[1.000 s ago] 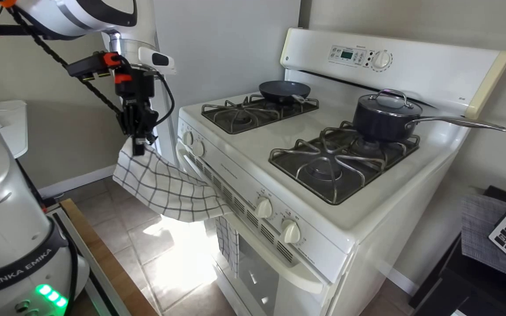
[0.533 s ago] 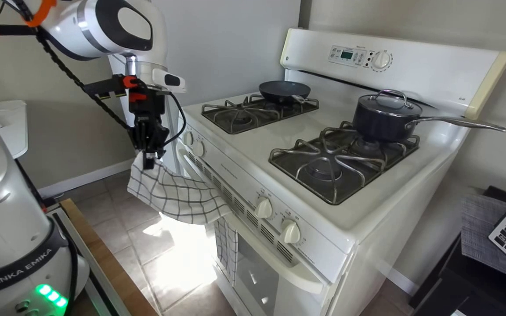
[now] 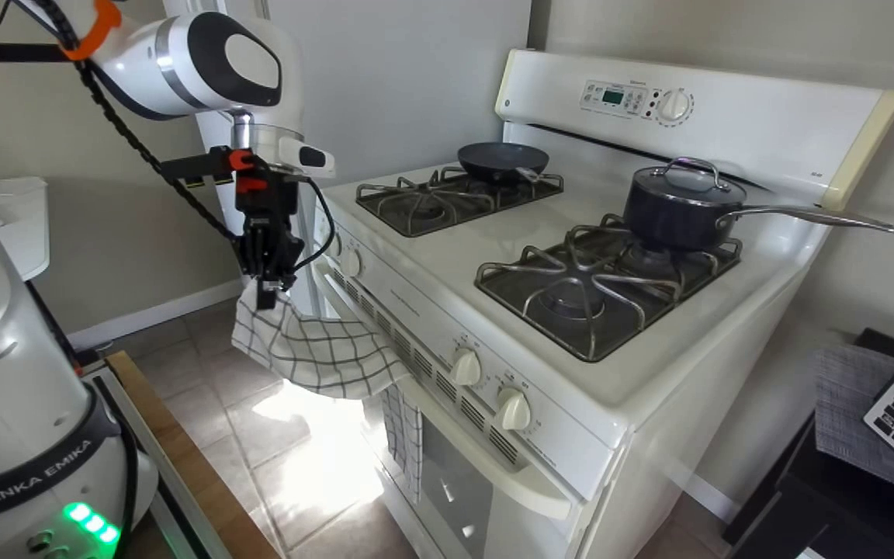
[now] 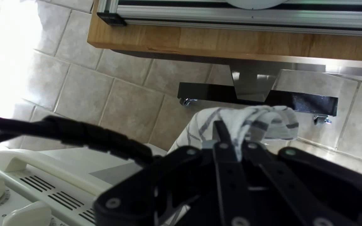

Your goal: Move the towel to the oven handle

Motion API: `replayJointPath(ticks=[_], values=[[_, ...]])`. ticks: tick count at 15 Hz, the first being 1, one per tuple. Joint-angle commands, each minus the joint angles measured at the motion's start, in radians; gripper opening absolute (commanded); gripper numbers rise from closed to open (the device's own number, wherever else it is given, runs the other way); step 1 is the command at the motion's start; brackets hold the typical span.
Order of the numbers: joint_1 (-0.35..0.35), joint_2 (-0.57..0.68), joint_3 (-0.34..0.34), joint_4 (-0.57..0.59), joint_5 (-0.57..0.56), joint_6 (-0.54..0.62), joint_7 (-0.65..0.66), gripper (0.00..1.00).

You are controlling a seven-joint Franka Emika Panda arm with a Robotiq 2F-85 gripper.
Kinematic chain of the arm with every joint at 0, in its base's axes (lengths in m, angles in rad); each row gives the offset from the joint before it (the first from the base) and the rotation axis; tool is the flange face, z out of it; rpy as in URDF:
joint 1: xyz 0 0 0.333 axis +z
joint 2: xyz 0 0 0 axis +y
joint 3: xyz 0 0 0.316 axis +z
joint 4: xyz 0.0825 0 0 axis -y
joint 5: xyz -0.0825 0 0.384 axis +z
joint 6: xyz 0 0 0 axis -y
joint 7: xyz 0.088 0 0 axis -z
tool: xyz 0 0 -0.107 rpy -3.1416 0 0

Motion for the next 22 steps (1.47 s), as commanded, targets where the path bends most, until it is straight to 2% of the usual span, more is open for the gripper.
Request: replayJointPath(ticks=[1, 8, 13, 15, 18, 20, 22], values=[[0.012, 0.003, -0.001, 0.002, 0.001, -0.024, -0.030, 0.01], [0.046, -0.010, -0.004, 0.002, 0.008, -0.125, -0.155, 0.01], [0.079, -0.076, -0.007, 0.017, 0.020, -0.279, -0.270, 0.01], [0.099, -0.139, -0.009, -0.028, 0.026, -0.327, -0.317, 0.01], [0.126, -0.136, -0.002, 0.018, 0.028, -0.434, -0.356, 0.01], [0.143, -0.138, 0.003, -0.007, 0.027, -0.452, -0.354, 0.01], [0.151, -0.083, 0.011, 0.012, 0.024, -0.459, -0.338, 0.01]])
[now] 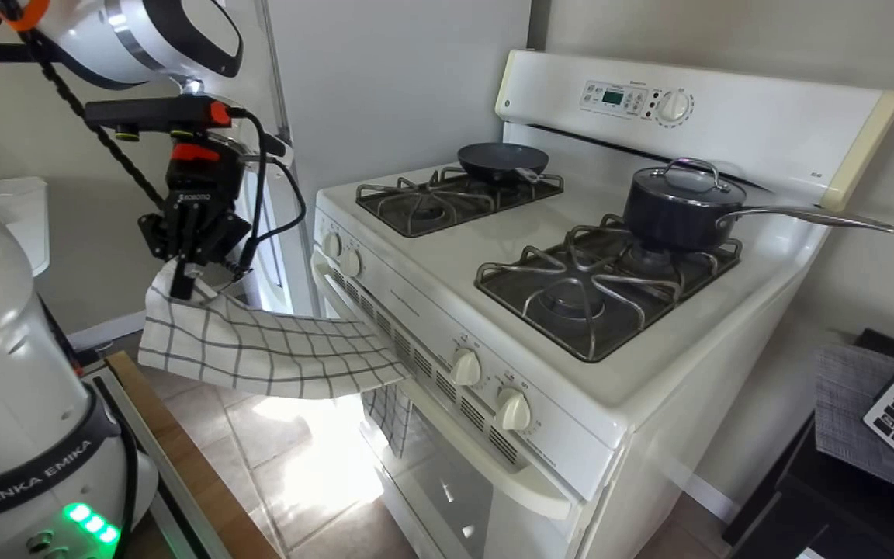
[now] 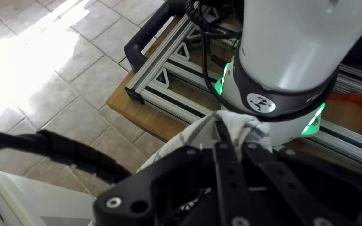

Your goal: Move the towel to the oven handle

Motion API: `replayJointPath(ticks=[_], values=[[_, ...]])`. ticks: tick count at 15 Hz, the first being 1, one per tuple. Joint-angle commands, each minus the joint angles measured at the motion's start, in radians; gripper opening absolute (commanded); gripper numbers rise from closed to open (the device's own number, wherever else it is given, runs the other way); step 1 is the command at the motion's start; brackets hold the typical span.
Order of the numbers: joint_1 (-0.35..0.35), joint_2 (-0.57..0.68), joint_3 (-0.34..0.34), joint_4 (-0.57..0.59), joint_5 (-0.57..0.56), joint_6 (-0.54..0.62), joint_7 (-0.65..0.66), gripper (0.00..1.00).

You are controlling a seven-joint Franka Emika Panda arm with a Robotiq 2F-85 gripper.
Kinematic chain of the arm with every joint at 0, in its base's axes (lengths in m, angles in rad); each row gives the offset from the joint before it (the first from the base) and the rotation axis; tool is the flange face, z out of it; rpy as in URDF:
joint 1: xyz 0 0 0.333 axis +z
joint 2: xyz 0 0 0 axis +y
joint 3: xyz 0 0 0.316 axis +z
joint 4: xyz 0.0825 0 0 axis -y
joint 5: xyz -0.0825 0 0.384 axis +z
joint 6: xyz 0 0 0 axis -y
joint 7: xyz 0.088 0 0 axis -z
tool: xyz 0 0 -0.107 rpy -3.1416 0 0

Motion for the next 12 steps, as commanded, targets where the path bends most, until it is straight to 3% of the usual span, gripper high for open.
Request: replayJointPath(ticks=[1, 2, 3, 4, 12], values=[[0.026, 0.050, 0.014, 0.000, 0.014, -0.023, 0.008, 0.01], [0.030, 0.064, 0.018, -0.001, 0.014, -0.016, 0.013, 0.01], [0.034, 0.081, 0.024, -0.001, 0.015, -0.010, 0.019, 0.11], [0.036, 0.096, 0.028, -0.001, 0.012, -0.001, 0.023, 0.29], [0.052, 0.175, 0.055, 0.000, 0.020, 0.035, 0.045, 0.89]])
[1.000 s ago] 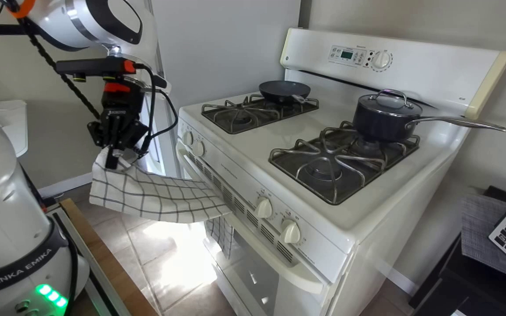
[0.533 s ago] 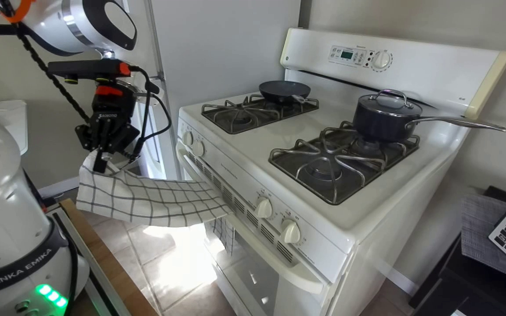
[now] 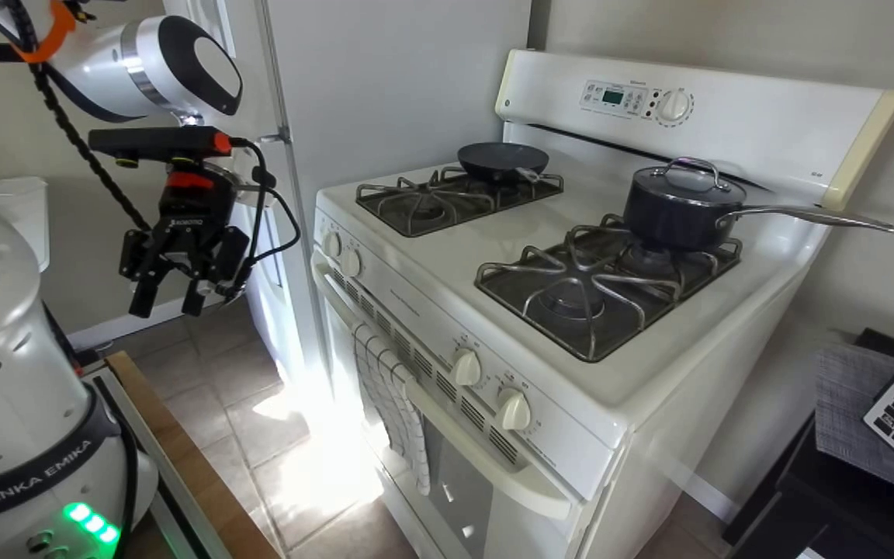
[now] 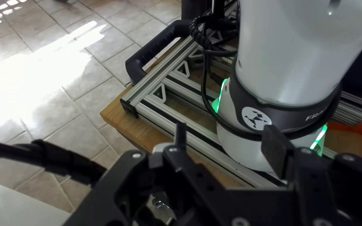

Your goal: Move the towel to the oven handle

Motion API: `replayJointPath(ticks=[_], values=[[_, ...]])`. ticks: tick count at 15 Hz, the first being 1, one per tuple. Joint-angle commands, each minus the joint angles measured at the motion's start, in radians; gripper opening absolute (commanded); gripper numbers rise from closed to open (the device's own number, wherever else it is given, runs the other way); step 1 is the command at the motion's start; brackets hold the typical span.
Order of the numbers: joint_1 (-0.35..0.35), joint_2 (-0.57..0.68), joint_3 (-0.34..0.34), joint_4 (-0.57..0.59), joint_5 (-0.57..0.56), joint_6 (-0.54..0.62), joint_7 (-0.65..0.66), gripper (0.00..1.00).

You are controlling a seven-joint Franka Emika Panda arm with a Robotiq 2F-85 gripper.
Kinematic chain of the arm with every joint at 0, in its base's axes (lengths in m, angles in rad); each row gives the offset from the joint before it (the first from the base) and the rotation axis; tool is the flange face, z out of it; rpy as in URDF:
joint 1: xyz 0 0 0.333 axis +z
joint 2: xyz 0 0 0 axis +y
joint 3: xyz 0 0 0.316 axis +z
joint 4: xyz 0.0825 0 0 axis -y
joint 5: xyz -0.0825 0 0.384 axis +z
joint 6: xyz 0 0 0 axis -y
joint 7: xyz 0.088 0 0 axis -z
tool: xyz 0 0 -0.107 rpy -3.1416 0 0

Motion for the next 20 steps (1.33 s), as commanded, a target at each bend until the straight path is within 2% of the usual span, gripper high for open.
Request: replayJointPath(ticks=[1, 3, 8, 10, 12, 14, 16, 18, 19, 20], values=[[0.009, 0.027, 0.007, 0.002, 0.023, 0.052, 0.023, 0.95], [0.005, 0.020, -0.003, 0.003, 0.032, 0.121, 0.011, 1.00], [-0.008, -0.005, -0.023, 0.008, 0.042, 0.292, -0.003, 1.00], [-0.015, -0.050, -0.037, -0.024, 0.046, 0.370, -0.007, 1.00], [-0.029, -0.056, -0.054, 0.003, 0.050, 0.438, -0.003, 1.00], [-0.041, -0.112, -0.073, -0.034, 0.052, 0.520, 0.000, 1.00], [-0.059, -0.115, -0.090, 0.008, 0.055, 0.568, 0.001, 1.00], [-0.073, -0.195, -0.114, -0.053, 0.061, 0.647, 0.001, 1.00], [-0.083, -0.174, -0.121, 0.007, 0.064, 0.644, -0.001, 1.00], [-0.091, -0.197, -0.134, 0.004, 0.064, 0.665, -0.007, 1.00]])
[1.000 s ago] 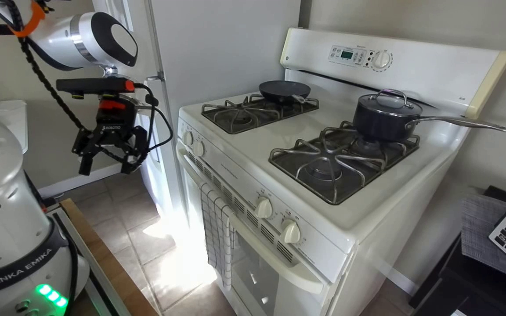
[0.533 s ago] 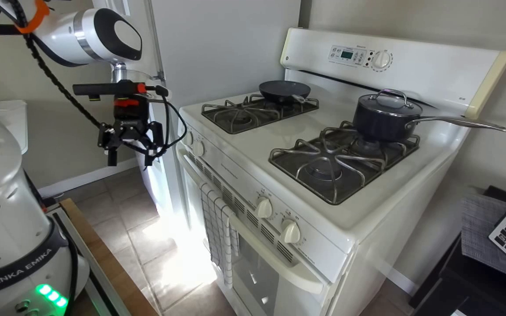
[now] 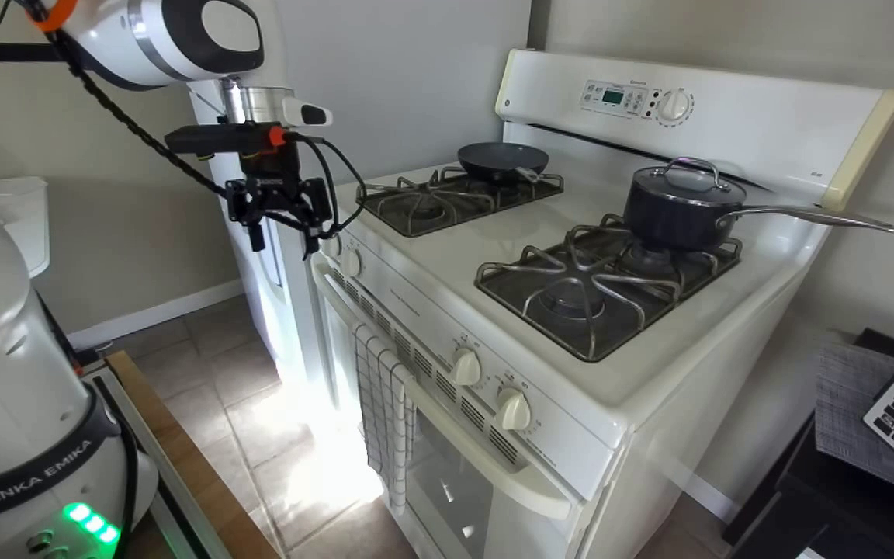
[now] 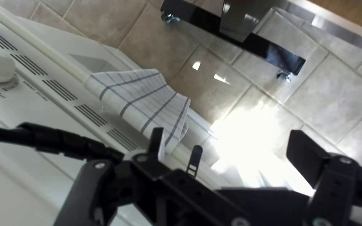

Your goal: Move the towel to the oven handle

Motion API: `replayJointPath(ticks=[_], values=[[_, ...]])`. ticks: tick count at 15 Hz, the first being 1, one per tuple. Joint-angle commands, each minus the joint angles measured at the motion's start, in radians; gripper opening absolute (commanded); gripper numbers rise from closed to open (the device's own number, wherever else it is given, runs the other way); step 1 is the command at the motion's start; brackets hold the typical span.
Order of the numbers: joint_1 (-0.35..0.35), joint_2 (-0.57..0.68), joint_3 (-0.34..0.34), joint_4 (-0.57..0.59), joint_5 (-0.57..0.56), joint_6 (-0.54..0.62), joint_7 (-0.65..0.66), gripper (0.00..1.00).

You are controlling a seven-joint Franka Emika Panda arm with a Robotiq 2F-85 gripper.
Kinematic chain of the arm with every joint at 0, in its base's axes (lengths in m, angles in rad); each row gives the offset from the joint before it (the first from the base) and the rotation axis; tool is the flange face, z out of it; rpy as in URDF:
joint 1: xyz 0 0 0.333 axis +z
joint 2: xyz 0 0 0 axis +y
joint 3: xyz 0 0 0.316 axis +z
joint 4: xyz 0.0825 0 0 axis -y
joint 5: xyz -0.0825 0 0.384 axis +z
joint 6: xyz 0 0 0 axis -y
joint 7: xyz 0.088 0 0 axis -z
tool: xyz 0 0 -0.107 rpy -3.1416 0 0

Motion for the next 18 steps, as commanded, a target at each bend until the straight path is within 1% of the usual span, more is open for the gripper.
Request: replayJointPath(ticks=[1, 2, 4, 6, 8, 9, 11, 12, 13, 14, 18], values=[[-0.030, -0.097, -0.035, -0.001, 0.030, 0.056, -0.013, 1.00], [-0.037, -0.188, -0.050, -0.096, 0.026, 0.097, -0.018, 1.00], [-0.058, -0.165, -0.069, -0.004, 0.022, 0.060, -0.030, 1.00], [-0.082, -0.211, -0.085, 0.001, 0.008, 0.046, -0.038, 1.00], [-0.106, -0.294, -0.105, -0.059, 0.000, 0.069, -0.048, 1.00], [-0.118, -0.262, -0.114, 0.005, 0.002, 0.049, -0.055, 1.00], [-0.141, -0.291, -0.126, 0.004, -0.001, 0.035, -0.058, 1.00], [-0.155, -0.324, -0.128, -0.025, -0.007, 0.037, -0.054, 1.00], [-0.168, -0.331, -0.132, -0.027, -0.011, 0.034, -0.051, 1.00], [-0.179, -0.313, -0.134, 0.004, -0.013, 0.020, -0.050, 1.00], [-0.221, -0.342, -0.134, -0.012, -0.027, -0.028, -0.042, 1.00]])
